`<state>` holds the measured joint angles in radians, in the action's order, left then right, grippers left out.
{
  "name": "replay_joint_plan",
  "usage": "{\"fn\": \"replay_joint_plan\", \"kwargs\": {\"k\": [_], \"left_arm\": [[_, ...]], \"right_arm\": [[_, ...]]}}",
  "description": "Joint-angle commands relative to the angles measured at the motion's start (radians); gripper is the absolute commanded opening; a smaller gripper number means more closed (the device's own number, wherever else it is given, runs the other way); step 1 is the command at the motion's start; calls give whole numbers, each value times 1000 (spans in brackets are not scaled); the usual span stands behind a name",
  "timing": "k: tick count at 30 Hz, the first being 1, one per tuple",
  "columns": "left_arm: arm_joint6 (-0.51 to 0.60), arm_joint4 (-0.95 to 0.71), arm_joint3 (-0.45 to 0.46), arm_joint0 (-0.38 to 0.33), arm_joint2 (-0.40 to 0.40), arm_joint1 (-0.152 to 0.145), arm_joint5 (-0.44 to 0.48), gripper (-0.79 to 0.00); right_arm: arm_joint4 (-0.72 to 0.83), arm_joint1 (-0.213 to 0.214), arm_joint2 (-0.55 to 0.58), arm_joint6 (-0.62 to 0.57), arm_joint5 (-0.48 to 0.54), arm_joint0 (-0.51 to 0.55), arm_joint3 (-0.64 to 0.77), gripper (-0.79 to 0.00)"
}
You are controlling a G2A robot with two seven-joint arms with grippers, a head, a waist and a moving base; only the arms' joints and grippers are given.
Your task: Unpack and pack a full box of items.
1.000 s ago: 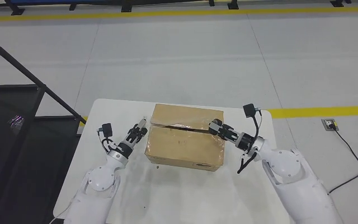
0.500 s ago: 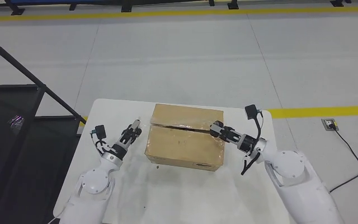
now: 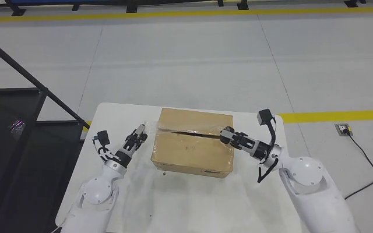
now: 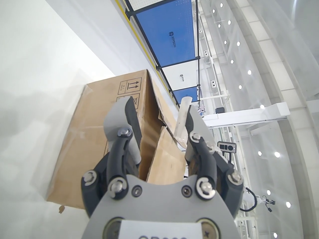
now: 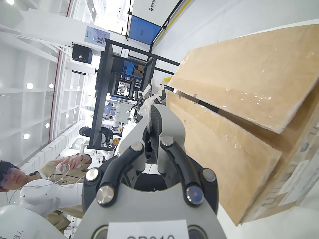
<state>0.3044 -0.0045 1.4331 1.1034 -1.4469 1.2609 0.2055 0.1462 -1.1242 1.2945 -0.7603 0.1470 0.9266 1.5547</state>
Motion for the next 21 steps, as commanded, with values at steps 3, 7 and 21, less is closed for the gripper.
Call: {"fn": "replay_joint_plan", "kwargs": {"k": [3, 7, 21], "left_arm": [[0, 3, -22, -9, 8, 1, -7, -336], [-2, 6, -45, -22, 16, 2, -11, -336], [-1, -5, -55, -31, 26, 4, -16, -342]], "right_arm": [[-14, 0, -8, 11, -47, -7, -14, -785], [-17, -1, -21, -5, -90, -21, -32, -785], [-7, 6, 0, -34, -141, -14, -45, -785]]}}
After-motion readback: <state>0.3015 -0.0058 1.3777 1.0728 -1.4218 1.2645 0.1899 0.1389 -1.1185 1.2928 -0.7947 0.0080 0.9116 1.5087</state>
